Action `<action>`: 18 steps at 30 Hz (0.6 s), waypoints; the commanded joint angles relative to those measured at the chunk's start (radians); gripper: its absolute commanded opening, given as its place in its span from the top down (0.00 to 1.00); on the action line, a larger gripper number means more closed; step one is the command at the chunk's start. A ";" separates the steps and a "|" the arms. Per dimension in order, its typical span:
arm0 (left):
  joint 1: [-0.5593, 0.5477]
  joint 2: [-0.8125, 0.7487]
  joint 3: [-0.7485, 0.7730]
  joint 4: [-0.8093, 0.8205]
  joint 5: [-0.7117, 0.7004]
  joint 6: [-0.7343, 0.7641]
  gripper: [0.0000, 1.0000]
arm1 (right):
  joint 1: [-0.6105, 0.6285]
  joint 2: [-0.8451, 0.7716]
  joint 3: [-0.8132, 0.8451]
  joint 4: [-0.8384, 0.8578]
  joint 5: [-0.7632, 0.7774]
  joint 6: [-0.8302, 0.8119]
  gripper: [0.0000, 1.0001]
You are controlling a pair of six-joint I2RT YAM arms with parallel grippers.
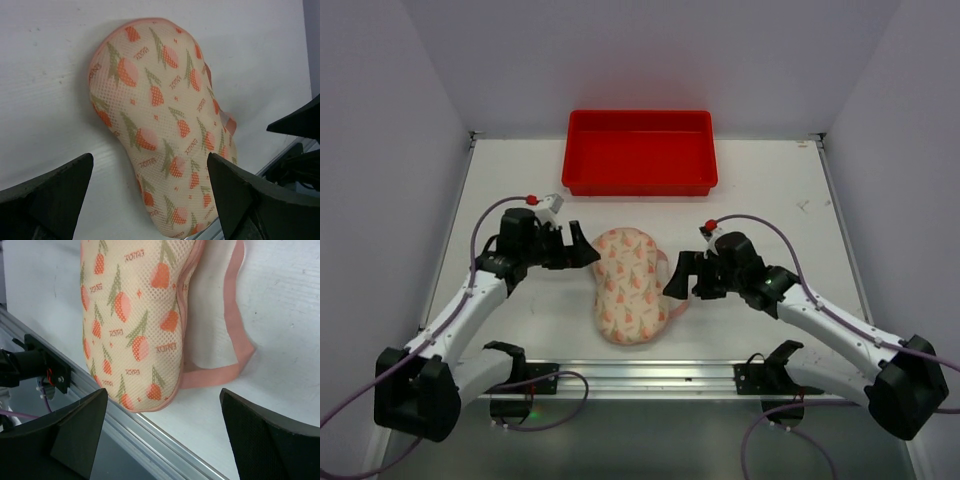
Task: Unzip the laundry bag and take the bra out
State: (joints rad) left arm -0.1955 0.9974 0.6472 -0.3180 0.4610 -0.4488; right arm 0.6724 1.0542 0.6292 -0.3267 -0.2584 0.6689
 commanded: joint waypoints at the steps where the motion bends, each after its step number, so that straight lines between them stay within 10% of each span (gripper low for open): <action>1: -0.100 0.108 0.097 0.117 0.016 -0.008 0.00 | -0.002 -0.039 0.017 -0.043 0.085 -0.009 0.05; 18: -0.236 0.590 0.388 0.217 -0.283 0.061 0.00 | 0.078 0.187 -0.074 0.222 -0.245 0.116 0.08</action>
State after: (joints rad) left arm -0.4240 1.5631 1.0229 -0.1650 0.2501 -0.4152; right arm 0.7444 1.2156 0.5568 -0.1955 -0.4175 0.7460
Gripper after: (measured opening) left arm 0.997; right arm 0.926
